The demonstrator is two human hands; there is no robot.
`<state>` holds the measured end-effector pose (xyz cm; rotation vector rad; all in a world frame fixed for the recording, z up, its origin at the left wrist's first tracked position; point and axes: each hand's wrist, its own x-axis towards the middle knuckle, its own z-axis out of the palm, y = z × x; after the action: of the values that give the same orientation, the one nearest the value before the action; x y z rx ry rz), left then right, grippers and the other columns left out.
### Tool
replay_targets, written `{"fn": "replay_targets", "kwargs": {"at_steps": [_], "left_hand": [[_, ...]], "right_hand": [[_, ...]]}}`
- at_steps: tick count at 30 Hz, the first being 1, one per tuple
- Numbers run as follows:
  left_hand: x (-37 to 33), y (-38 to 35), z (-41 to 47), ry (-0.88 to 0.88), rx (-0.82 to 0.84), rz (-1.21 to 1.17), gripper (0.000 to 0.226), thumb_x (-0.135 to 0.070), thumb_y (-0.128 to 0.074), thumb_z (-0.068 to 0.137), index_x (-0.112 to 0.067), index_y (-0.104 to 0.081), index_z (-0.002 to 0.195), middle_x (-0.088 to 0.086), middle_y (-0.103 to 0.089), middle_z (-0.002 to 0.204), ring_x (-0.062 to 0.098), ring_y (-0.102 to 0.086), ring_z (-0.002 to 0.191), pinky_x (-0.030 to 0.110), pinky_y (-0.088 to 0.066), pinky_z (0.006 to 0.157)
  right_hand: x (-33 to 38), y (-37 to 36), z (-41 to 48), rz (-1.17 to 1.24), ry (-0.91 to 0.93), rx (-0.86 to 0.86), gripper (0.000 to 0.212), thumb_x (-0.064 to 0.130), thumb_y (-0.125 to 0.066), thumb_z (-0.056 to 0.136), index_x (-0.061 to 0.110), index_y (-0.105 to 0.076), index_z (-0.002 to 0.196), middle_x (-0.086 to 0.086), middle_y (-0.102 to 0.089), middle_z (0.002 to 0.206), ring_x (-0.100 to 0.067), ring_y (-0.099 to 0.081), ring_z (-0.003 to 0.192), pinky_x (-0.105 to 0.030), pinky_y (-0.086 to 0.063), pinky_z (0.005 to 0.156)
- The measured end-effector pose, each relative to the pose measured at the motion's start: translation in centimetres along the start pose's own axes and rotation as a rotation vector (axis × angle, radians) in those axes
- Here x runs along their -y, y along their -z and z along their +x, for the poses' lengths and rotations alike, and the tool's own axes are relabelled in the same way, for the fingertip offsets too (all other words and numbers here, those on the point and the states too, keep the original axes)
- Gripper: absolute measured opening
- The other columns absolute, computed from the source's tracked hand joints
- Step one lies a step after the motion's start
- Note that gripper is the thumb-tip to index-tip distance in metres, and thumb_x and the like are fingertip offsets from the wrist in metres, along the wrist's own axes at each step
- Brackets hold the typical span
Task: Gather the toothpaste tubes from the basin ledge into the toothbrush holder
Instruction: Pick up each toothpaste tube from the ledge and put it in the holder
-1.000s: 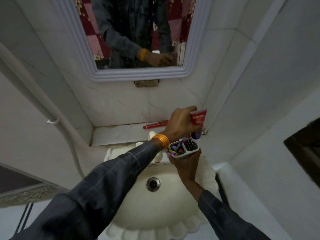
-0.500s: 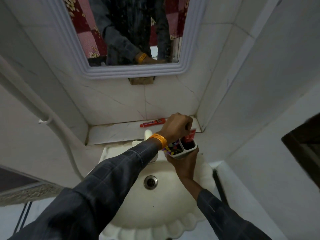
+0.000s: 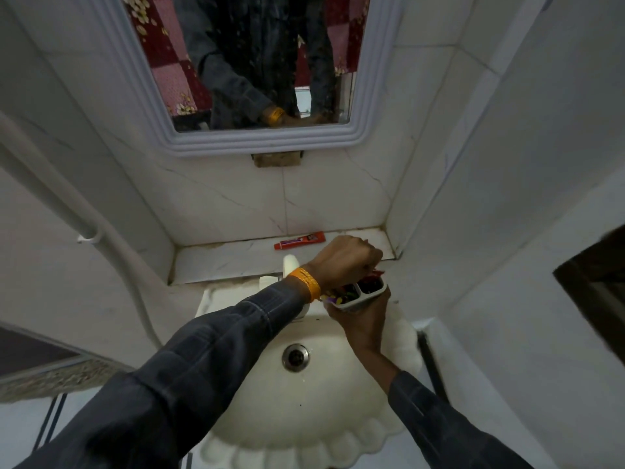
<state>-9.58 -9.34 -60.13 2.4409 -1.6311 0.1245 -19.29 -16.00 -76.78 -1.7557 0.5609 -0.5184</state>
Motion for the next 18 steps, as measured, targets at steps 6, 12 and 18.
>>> {"fn": "replay_targets", "kwargs": {"at_steps": [6, 12, 18], "left_hand": [[-0.5, 0.6, 2.9, 0.220, 0.086, -0.067, 0.014, -0.018, -0.071, 0.082, -0.004, -0.070, 0.084, 0.017, -0.072, 0.089, 0.035, -0.064, 0.084, 0.036, -0.047, 0.072], [-0.4, -0.5, 2.8, 0.272, 0.141, -0.114, 0.019, -0.023, -0.069, 0.086, -0.004, -0.071, 0.091, 0.017, -0.072, 0.094, 0.034, -0.065, 0.091, 0.037, -0.048, 0.077], [0.4, -0.2, 2.1, 0.330, 0.143, -0.130, 0.020, -0.020, -0.073, 0.084, -0.005, -0.070, 0.098, 0.017, -0.069, 0.104, 0.031, -0.062, 0.098, 0.035, -0.047, 0.079]], "right_hand": [[-0.6, 0.0, 0.6, -0.089, 0.029, -0.002, 0.115, 0.054, -0.098, 0.053, 0.006, -0.048, 0.145, -0.006, -0.066, 0.137, -0.017, -0.066, 0.128, -0.021, -0.054, 0.107], [-0.5, 0.1, 0.4, -0.097, -0.002, 0.002, 0.122, 0.050, -0.101, 0.052, 0.004, -0.044, 0.148, -0.009, -0.062, 0.142, -0.019, -0.063, 0.131, -0.004, -0.045, 0.103], [0.6, 0.0, 0.2, -0.071, 0.030, 0.003, 0.120, 0.031, -0.106, 0.051, 0.004, -0.042, 0.149, -0.010, -0.062, 0.143, -0.020, -0.062, 0.131, -0.001, -0.045, 0.101]]}}
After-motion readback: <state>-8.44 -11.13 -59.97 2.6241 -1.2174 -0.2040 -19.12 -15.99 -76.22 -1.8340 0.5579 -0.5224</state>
